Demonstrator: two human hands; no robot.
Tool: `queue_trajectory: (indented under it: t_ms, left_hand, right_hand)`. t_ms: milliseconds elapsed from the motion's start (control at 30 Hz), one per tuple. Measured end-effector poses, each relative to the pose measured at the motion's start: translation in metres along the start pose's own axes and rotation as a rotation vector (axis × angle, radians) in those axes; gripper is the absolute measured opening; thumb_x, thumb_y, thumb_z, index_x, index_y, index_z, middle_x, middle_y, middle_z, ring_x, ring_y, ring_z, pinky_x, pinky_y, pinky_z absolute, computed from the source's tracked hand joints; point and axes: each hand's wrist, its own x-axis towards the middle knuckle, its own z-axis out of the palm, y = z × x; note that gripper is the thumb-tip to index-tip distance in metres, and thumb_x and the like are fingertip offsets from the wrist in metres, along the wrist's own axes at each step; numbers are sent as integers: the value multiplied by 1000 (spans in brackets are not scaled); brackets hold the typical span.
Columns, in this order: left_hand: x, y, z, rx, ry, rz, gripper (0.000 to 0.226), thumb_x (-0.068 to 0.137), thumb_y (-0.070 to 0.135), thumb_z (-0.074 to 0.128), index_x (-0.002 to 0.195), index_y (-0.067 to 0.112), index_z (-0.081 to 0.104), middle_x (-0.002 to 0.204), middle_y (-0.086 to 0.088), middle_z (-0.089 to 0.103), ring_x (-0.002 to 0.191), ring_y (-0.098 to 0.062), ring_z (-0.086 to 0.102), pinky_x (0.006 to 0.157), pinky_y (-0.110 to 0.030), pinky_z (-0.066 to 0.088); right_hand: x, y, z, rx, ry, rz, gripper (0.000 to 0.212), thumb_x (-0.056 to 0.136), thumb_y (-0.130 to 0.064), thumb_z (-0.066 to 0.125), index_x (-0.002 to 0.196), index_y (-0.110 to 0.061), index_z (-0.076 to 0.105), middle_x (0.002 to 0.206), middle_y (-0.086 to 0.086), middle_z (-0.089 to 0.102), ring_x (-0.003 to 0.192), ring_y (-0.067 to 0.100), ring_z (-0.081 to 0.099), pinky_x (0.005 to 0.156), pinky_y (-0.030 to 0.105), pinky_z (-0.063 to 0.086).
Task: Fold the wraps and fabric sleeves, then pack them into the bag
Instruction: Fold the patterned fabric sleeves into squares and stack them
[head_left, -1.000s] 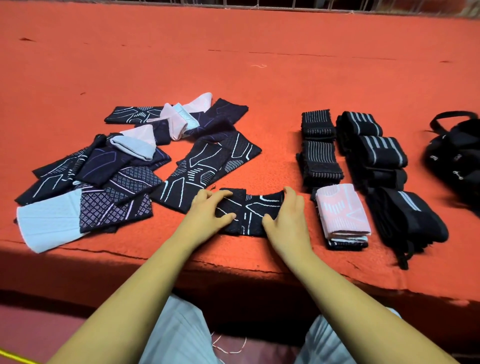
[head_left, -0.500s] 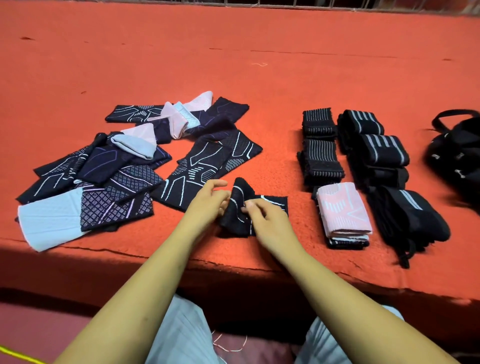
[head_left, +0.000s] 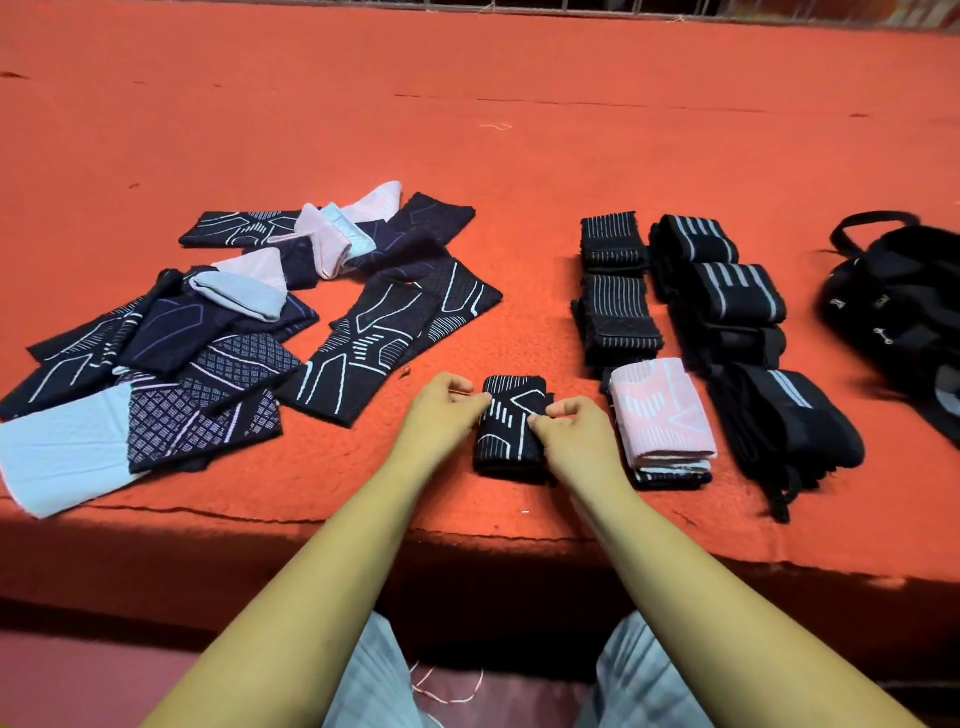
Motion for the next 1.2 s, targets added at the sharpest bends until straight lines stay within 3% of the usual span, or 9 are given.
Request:
queue_trajectory:
  t_ms: [67,200,367,567,667,900,1033,1133,1200]
  left_hand:
    - [-1,6,5,46,-17,-25,34,79,33,77,103,13,64,89,-5,67,77,-19,62,77,-37,53]
    - [-6,16,15,-157,-73,-18,13,90,16,70,99,7,70,86,-7,73,72,-17,65,67,-26,52]
    - [-21,29,30,-662,-120,-13,13,96,11,59,109,10,59,91,-11,72,78,-20,69,74,-36,57]
    - [-25,57,38,-715,-104,137,8,97,6,57,104,9,55,99,-16,68,86,-25,67,80,-39,56]
    - [-23,71,49,-662,-60,178,6,96,8,60,97,11,56,101,-20,67,88,-27,65,83,-44,54]
    - [-20,103,94,-554,-82,166,18,93,12,66,107,8,54,87,-6,68,64,-9,67,57,-22,53]
    - [-21,106,119,-298,-97,201,21,97,13,57,116,15,47,87,0,64,68,-10,62,55,-13,46]
    - [-21,84,130,-89,-120,349,40,94,7,54,127,25,41,91,5,64,77,-13,62,72,-26,50]
    - [-20,64,138,119,-98,447,39,93,10,56,128,23,47,111,0,61,102,-18,58,97,-34,45]
  right_hand:
    - [-1,0,0,-3,-8,-11,16,84,-8,68,96,-10,58,75,0,63,71,17,62,72,33,49]
    - [-4,2,1,70,-29,-85,9,88,-14,67,91,-15,59,77,5,69,69,20,65,69,35,52]
    - [-11,-8,-10,86,8,-242,14,88,-31,67,85,-18,62,78,2,73,74,19,70,73,42,56]
    - [-15,-35,-29,-60,122,-409,11,95,-23,60,89,-15,57,94,5,61,91,22,56,81,32,41]
    - [-18,-46,-42,-65,126,-410,13,99,-23,54,95,-10,52,86,2,59,83,25,53,67,30,30]
    - [-17,-54,-91,-134,242,-477,11,99,-17,53,101,-11,45,88,11,60,81,34,53,64,35,25]
    - [-7,-47,-118,-223,299,-472,12,98,-13,54,101,-6,45,91,21,64,88,41,58,65,39,29]
    - [4,-36,-127,-381,317,-409,17,98,-17,52,107,-11,38,96,24,64,91,44,61,69,45,42]
    - [10,-24,-128,-498,308,-371,19,97,-19,52,108,-11,39,99,23,65,92,45,62,71,46,44]
